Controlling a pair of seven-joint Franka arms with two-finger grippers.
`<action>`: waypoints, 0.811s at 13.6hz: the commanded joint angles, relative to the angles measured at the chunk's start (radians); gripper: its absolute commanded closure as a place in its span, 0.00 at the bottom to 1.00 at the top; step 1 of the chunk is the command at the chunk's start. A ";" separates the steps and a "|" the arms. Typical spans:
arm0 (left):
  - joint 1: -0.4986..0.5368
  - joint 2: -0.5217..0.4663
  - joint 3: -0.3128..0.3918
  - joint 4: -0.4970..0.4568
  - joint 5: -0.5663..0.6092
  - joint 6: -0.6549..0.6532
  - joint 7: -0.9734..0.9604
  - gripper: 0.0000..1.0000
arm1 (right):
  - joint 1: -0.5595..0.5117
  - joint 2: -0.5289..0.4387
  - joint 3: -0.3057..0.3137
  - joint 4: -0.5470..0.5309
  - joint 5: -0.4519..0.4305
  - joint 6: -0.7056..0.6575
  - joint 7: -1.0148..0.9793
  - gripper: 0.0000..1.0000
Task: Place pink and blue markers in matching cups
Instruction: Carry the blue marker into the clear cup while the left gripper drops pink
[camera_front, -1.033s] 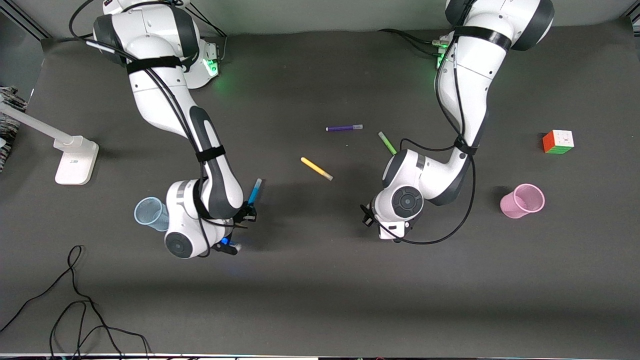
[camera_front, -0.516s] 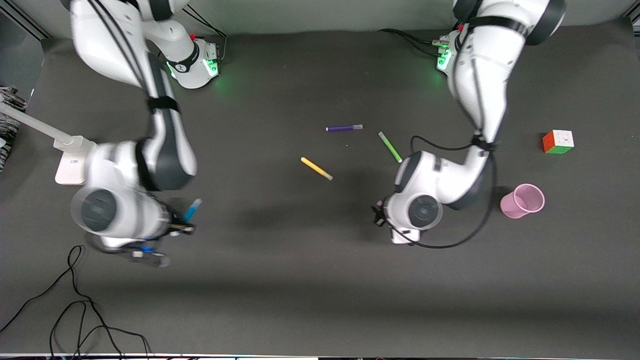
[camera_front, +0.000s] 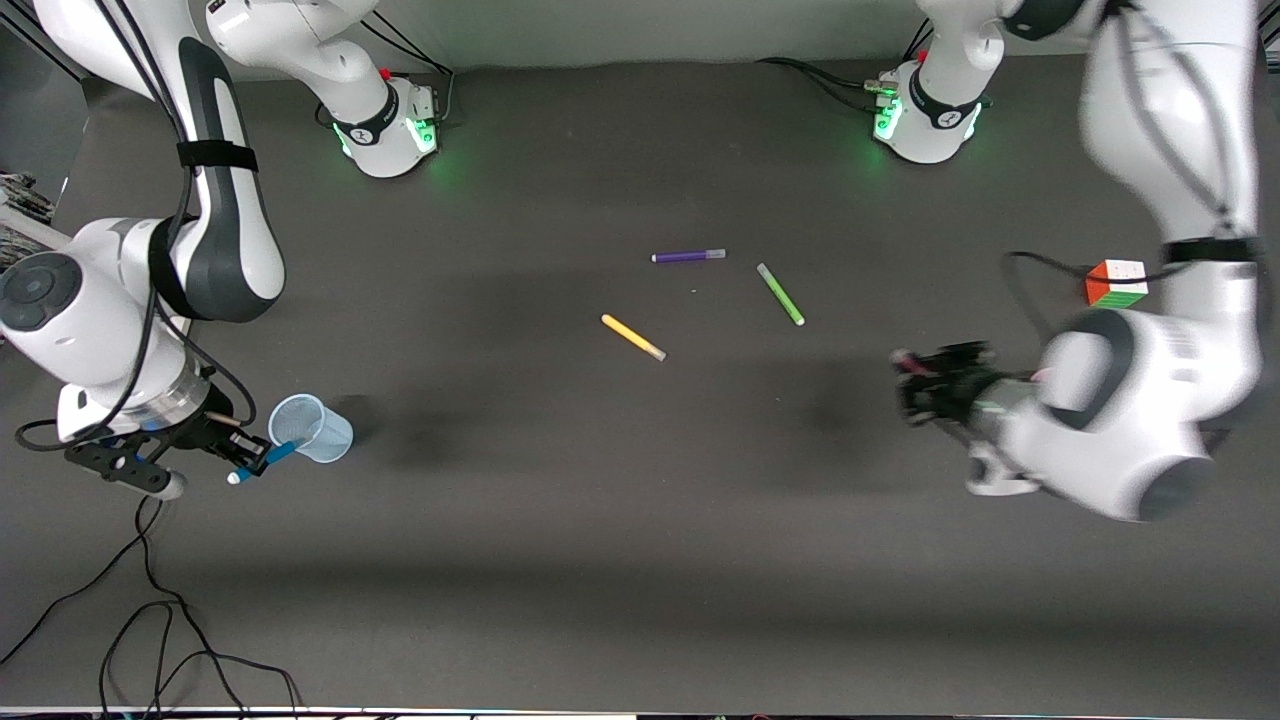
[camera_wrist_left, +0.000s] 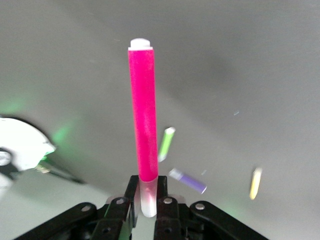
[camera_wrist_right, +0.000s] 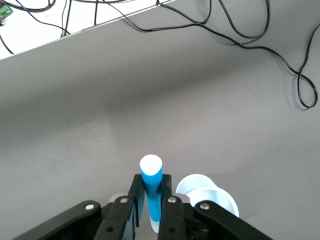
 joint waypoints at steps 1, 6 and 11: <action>0.152 0.004 -0.014 0.020 -0.038 -0.111 0.224 1.00 | 0.025 -0.055 -0.030 -0.105 -0.032 0.073 -0.049 1.00; 0.349 0.030 -0.014 0.018 -0.052 -0.176 0.514 1.00 | 0.025 -0.049 -0.054 -0.173 -0.092 0.171 -0.051 1.00; 0.456 0.128 -0.014 0.018 -0.205 -0.161 0.545 1.00 | 0.025 -0.029 -0.054 -0.202 -0.095 0.161 -0.109 0.74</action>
